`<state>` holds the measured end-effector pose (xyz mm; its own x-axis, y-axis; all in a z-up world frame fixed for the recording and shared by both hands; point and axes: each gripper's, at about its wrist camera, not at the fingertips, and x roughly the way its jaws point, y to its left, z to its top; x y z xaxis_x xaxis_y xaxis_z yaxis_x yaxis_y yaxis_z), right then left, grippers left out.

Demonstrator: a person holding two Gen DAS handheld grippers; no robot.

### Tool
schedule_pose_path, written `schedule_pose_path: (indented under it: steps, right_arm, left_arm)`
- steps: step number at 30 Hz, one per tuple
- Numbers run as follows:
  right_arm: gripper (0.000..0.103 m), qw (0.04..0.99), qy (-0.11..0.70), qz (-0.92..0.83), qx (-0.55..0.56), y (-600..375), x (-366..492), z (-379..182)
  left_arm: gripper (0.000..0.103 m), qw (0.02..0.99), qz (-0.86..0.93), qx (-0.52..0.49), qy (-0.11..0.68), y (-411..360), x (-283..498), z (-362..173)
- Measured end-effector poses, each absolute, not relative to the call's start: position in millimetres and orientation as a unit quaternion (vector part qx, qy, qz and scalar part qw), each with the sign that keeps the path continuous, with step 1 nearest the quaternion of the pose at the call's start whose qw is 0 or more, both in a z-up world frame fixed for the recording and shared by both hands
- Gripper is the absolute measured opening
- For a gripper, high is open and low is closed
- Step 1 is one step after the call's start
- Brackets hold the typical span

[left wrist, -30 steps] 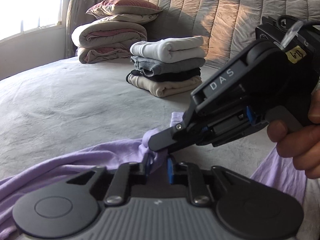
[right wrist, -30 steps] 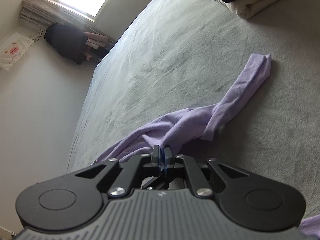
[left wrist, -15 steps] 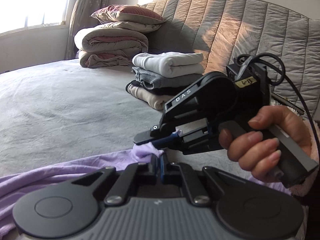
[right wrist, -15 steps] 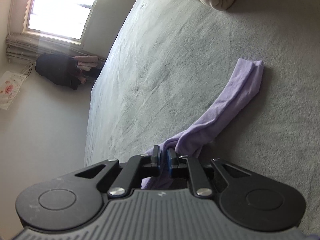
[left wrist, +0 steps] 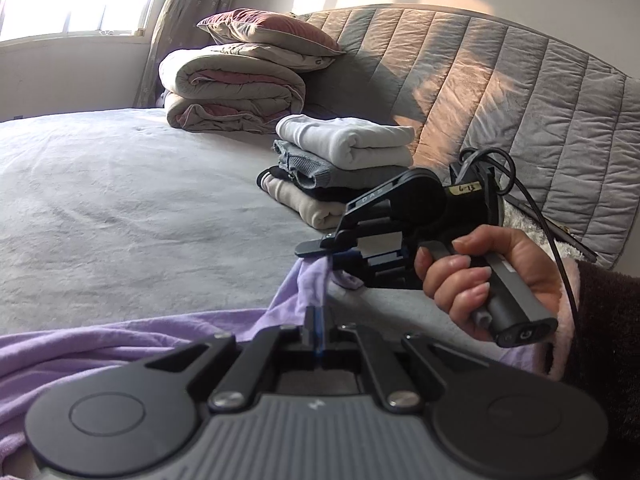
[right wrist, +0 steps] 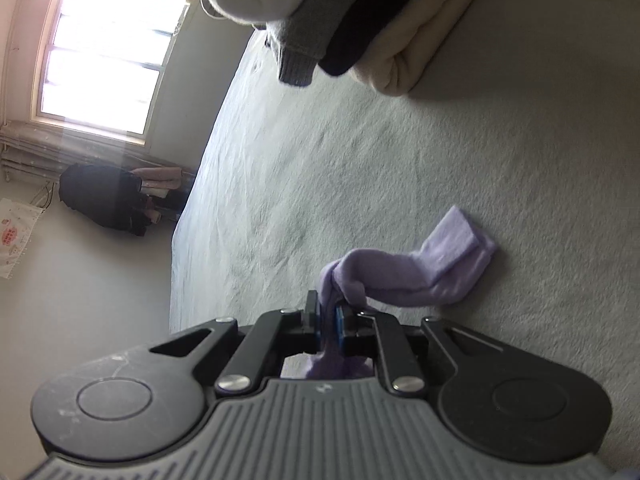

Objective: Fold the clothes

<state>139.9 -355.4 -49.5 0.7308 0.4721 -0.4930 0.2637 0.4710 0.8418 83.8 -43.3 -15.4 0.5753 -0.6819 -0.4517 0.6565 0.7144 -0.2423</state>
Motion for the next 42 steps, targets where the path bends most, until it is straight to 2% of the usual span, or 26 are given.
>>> schedule_pose_path:
  steps: [5,8,13,17,19,26,30,32,35,37,39,42]
  right_arm:
    - [0.012,0.791,0.340,0.057,0.506,-375.9,136.2,-42.5]
    - [0.012,0.819,0.317,0.068,0.474,-374.0,131.1,-22.6]
    - [0.012,0.857,0.284,0.083,0.421,-371.1,126.0,1.4]
    - [0.012,0.866,0.288,0.064,0.404,-373.6,127.5,-4.7]
    - [0.012,0.863,0.297,0.052,0.405,-375.7,131.0,-14.6]
    - [0.012,0.860,0.325,0.010,0.394,-386.1,129.5,-31.6]
    - [0.012,0.857,0.343,-0.002,0.384,-386.6,128.7,-35.4]
    - [0.015,0.855,0.348,-0.008,0.385,-388.4,131.0,-35.9]
    - [0.016,0.848,0.355,-0.010,0.392,-390.8,135.2,-37.2]
    - [0.043,0.844,0.352,-0.006,0.404,-390.8,135.3,-38.5]
    - [0.044,0.847,0.344,-0.007,0.406,-390.1,136.2,-37.8]
    - [0.044,0.848,0.339,-0.015,0.408,-390.7,139.8,-40.8]
  left_arm:
    - [0.000,0.891,-0.376,-0.008,0.256,-48.8,87.8,-14.8]
    - [0.005,0.890,-0.372,0.002,0.263,-52.1,89.9,-19.4]
    - [0.032,0.897,-0.343,0.020,0.278,-53.3,98.1,-31.4]
    - [0.036,0.896,-0.327,0.027,0.298,-50.8,103.3,-37.6]
    - [0.042,0.902,-0.315,0.045,0.293,-51.0,102.0,-38.2]
    - [0.051,0.900,-0.309,0.096,0.291,-52.6,103.9,-42.2]
    - [0.050,0.897,-0.302,0.097,0.308,-51.9,112.9,-52.4]
    - [0.047,0.900,-0.296,0.093,0.307,-51.3,114.6,-54.6]
    - [0.035,0.903,-0.288,0.087,0.307,-50.4,117.6,-56.3]
    - [0.022,0.906,-0.282,0.083,0.306,-49.3,118.8,-57.3]
    - [0.002,0.909,-0.274,0.079,0.304,-48.0,120.1,-58.3]
    - [0.001,0.911,-0.272,0.067,0.302,-44.8,120.6,-57.4]
